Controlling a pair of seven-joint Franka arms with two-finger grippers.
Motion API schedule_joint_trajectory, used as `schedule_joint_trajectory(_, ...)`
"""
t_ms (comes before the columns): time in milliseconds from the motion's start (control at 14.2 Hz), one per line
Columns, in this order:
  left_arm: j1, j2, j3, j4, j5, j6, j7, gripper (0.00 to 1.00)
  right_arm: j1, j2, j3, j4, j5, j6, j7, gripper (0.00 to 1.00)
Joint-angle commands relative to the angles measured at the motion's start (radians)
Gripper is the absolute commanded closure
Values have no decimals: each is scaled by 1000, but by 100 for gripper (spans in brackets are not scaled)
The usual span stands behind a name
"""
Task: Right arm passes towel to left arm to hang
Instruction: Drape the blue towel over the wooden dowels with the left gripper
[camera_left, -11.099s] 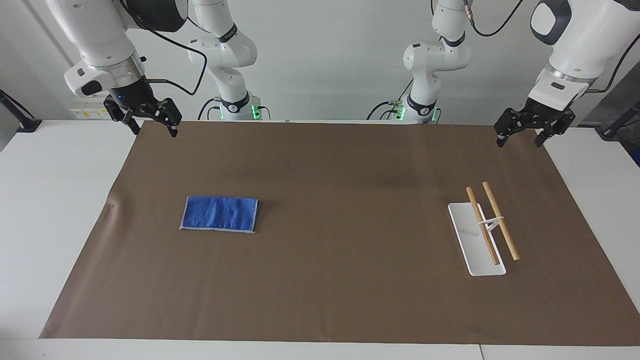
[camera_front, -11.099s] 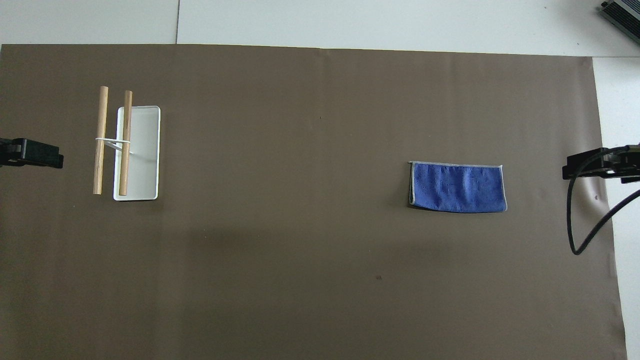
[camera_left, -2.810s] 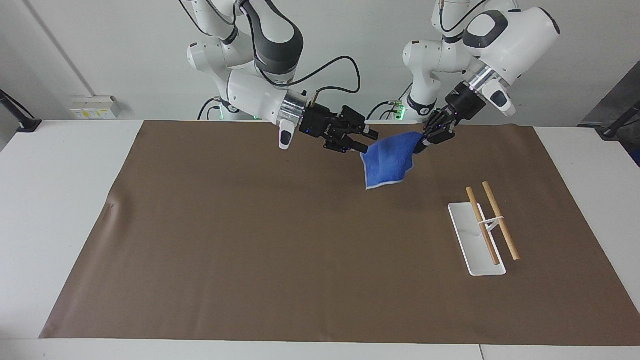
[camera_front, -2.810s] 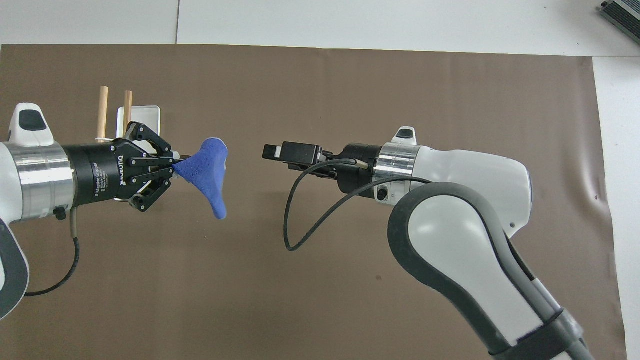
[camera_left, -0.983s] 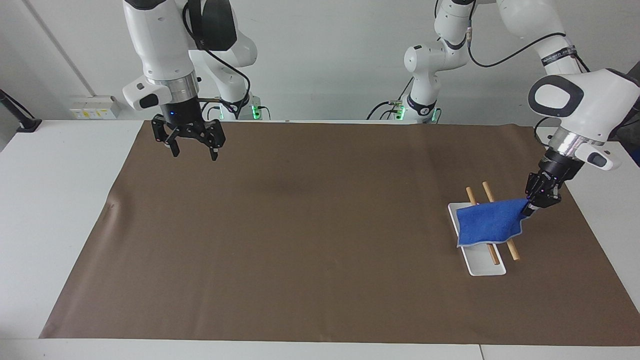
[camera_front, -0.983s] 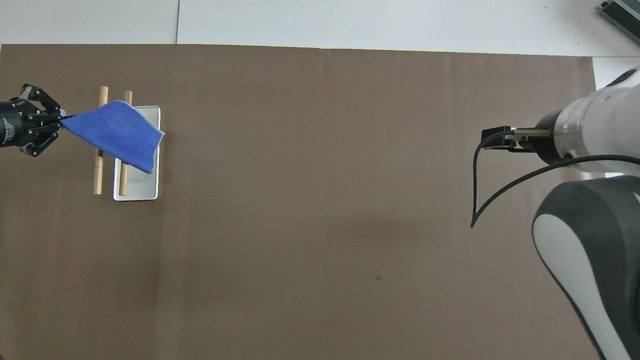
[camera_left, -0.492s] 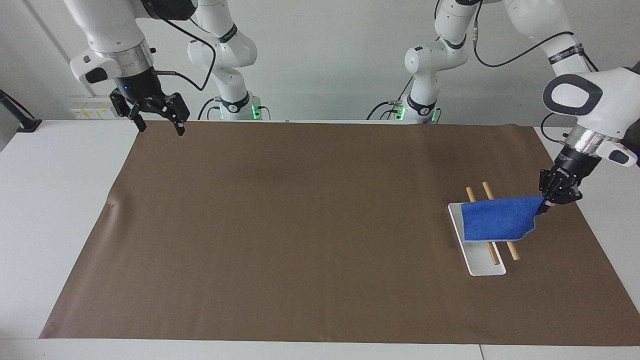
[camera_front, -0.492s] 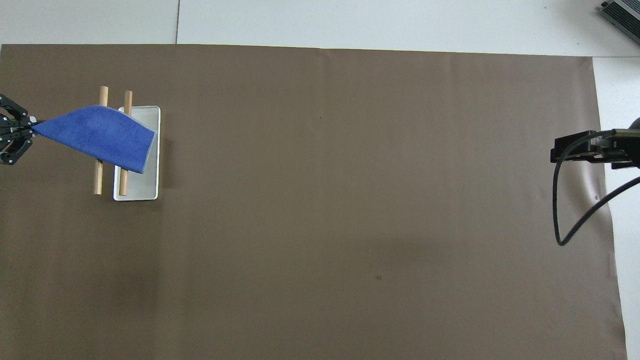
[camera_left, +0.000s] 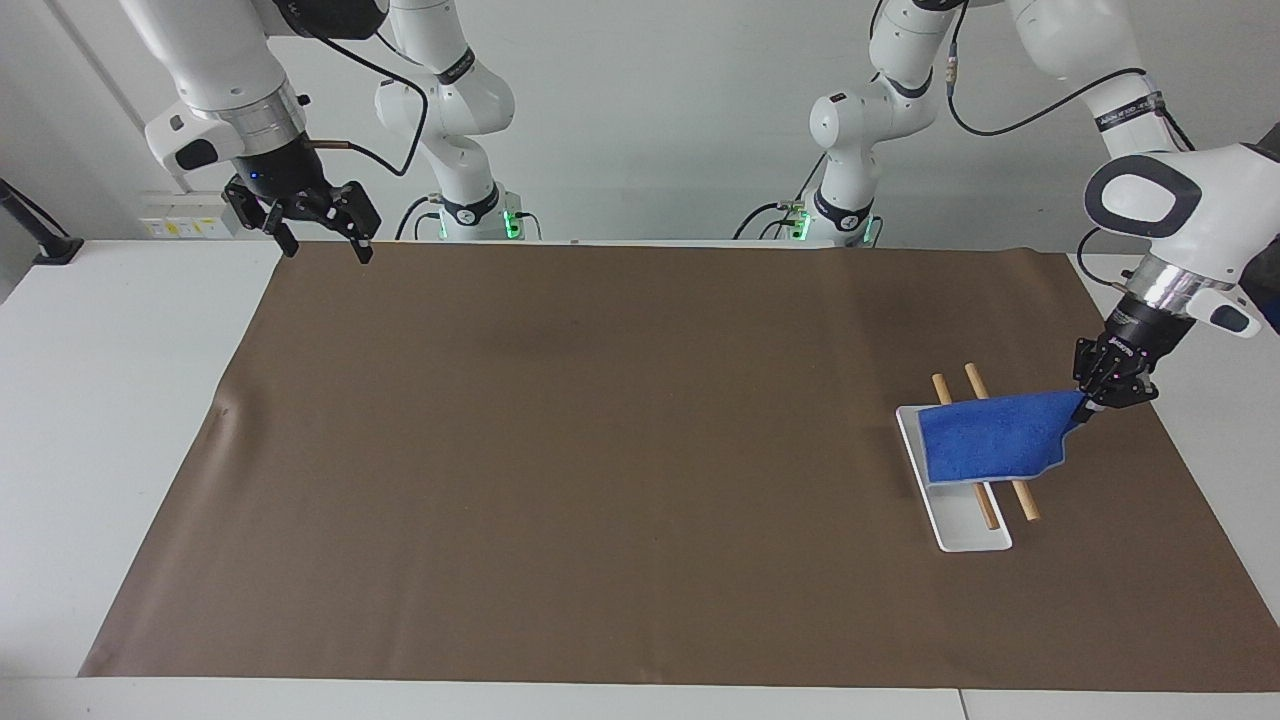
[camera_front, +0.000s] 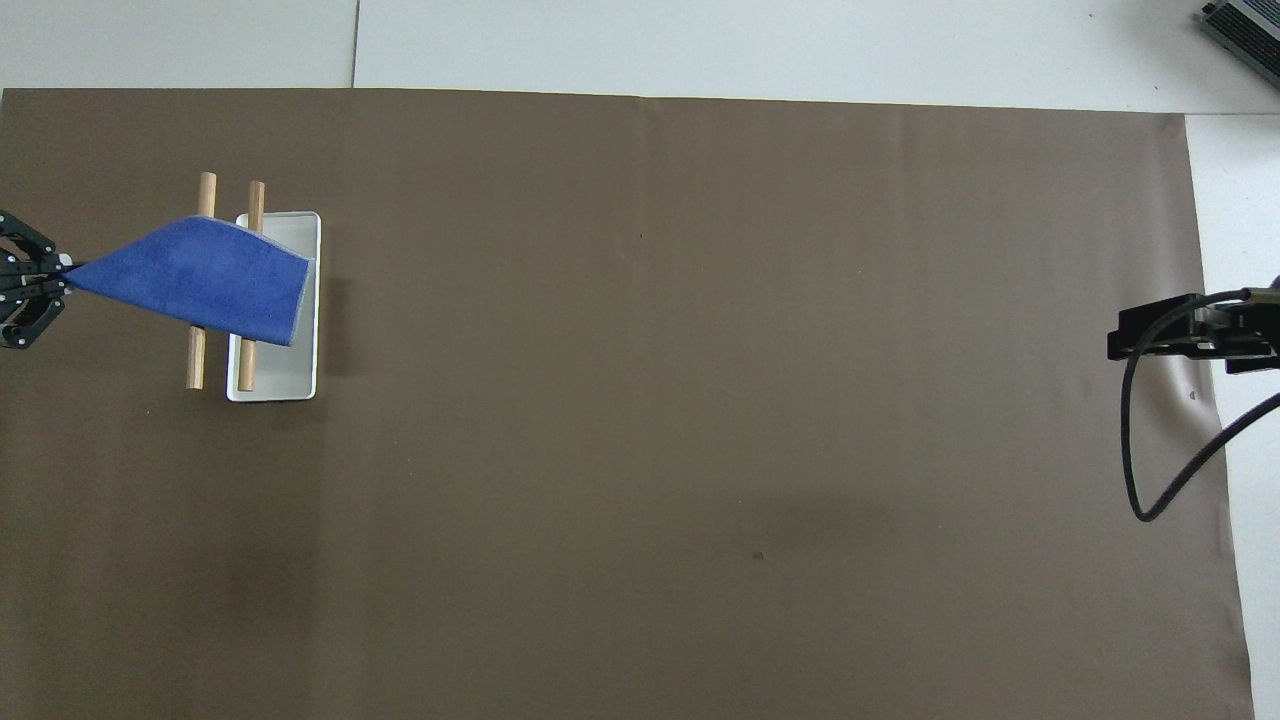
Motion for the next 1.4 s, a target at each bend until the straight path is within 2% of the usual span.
schedule_joint_trajectory(0, 56, -25, -9, -23, -5, -4, 189, 17, 3, -12, -22, -12, -29, 12, -75, 0)
schedule_joint_trajectory(70, 43, -25, -9, -27, -5, 10, 222, 0, 3, 11, -39, 17, -26, -1, -82, 0)
schedule_joint_trajectory(211, 43, -25, -9, -26, -5, 10, 224, 0, 1, 66, -51, 95, -18, -31, -80, 0)
schedule_joint_trajectory(281, 40, -24, -9, -26, -5, 10, 224, 0, -7, 70, -47, 100, -15, -28, -80, 0)
schedule_joint_trajectory(632, 44, -28, -9, -17, -5, -10, 226, 0, -2, 54, -43, 74, 8, -33, -83, 0)
schedule_joint_trajectory(983, 33, -64, -14, -9, 4, -119, 224, 0, -8, 48, -43, 60, 9, -28, -74, 0)
schedule_joint_trajectory(1124, -8, -80, -14, -7, 9, -122, 221, 0, -14, 47, -37, 58, 11, -28, -73, 0)
schedule_joint_trajectory(1335, -90, -108, -18, -6, 149, -224, 223, 0, -60, 34, 9, 37, 11, -28, -77, 0)
